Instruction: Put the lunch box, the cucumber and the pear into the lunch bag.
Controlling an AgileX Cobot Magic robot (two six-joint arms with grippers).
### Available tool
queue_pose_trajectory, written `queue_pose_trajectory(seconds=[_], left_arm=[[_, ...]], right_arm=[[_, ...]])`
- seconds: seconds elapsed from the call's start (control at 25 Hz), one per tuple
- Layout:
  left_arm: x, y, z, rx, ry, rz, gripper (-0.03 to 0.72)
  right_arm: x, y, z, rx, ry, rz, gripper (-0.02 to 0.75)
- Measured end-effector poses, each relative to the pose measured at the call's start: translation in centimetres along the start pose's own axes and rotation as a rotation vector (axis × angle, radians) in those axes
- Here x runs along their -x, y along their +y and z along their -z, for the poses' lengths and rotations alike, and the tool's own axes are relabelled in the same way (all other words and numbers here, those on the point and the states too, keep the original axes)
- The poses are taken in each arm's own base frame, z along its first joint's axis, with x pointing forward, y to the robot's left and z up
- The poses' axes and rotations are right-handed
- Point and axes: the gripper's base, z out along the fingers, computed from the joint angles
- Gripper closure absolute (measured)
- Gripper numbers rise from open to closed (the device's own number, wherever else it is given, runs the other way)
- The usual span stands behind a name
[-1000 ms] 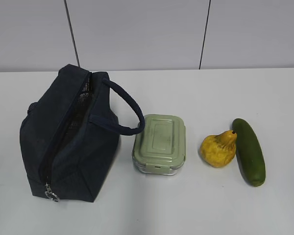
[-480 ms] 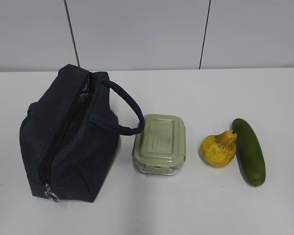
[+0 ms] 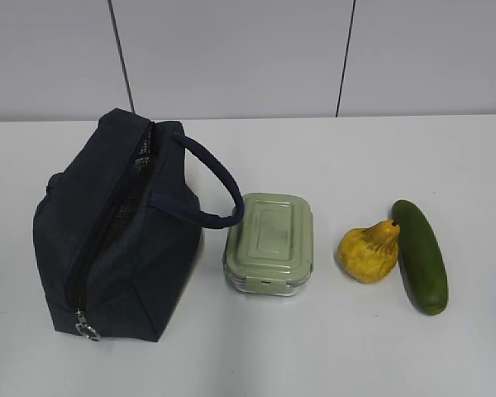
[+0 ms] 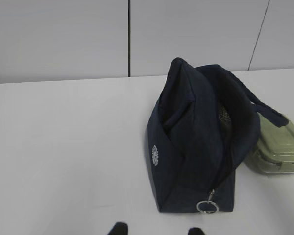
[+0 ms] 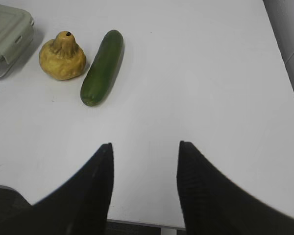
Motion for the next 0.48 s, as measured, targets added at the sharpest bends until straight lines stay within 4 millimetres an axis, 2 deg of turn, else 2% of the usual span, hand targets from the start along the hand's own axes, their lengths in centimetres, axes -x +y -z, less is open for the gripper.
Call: queue_pose_trajectory(seconds=[0.2,0.32,0.48], left_arm=[[0.3,-0.6,0.0,-0.062,-0.026,0.033,0.45],[1.0,-0.7,-0.6,-0.096,-0.011,0.064,0.45],[2.2,-0.6,-2.5,-0.142,0.078,0.123,0.45]], right_arm=[[0.0,0.0,0.0,0.0,0.0,0.0,0.393],[0.3,0.1,0.0,0.017,-0.003,-0.008,0.393],[2.5,0.0,-1.5,0.033,0.022,-0.014,0.393]])
